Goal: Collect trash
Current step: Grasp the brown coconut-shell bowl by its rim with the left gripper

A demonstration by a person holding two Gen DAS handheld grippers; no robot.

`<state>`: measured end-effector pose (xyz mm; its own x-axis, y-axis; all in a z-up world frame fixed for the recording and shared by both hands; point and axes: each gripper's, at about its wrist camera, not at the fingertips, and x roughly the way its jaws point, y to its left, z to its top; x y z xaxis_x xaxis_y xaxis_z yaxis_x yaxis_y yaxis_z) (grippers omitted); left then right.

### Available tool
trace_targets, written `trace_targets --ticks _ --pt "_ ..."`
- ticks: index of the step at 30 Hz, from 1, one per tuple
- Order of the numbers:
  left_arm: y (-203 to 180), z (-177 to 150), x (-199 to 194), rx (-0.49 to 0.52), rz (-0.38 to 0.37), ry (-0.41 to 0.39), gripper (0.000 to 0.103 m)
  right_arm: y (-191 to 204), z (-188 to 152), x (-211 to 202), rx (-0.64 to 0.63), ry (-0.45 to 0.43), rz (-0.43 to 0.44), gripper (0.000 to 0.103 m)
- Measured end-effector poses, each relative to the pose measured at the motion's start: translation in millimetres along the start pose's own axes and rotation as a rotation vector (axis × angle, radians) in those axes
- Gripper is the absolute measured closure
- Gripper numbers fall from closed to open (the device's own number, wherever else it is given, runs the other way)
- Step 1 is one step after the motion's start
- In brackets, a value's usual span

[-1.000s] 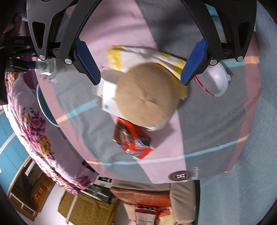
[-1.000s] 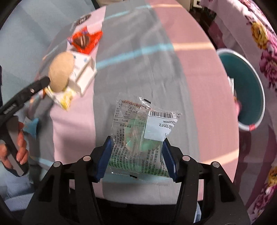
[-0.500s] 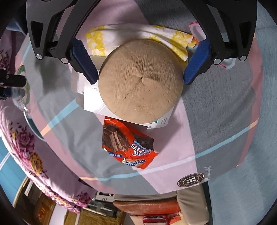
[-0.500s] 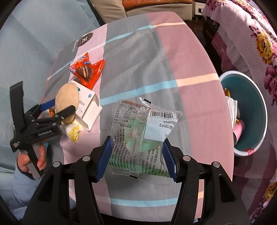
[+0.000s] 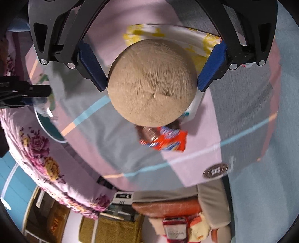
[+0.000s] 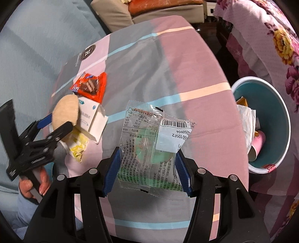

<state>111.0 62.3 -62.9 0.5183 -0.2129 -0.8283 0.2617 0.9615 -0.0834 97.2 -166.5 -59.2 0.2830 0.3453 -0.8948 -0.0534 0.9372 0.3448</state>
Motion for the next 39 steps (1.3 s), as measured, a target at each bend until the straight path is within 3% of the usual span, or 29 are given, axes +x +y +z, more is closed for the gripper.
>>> trace_targets --ticks 8,18,22,30,32,35,39 --pt "-38 9 3 0.054 -0.030 0.008 0.008 -27 -4 -12 0.046 -0.028 0.013 0.048" --pt "-84 23 17 0.087 -0.126 0.027 0.011 -57 -8 -24 0.089 -0.055 0.039 0.049" --pt "-96 32 24 0.106 -0.121 0.025 0.011 -72 -9 -30 0.113 -0.069 0.037 0.049" --pt "-89 35 40 0.079 -0.100 0.064 0.011 -92 -8 -32 0.141 -0.069 0.039 0.048" --pt "-83 37 45 0.048 -0.101 0.078 0.017 -94 -6 -32 0.144 -0.071 0.042 0.048" --pt "-76 39 41 0.013 -0.138 0.073 0.018 -96 -4 -33 0.142 -0.077 0.044 0.049" --pt "-78 42 46 0.046 -0.106 0.076 0.022 -100 0 -30 0.147 -0.073 0.037 0.049"
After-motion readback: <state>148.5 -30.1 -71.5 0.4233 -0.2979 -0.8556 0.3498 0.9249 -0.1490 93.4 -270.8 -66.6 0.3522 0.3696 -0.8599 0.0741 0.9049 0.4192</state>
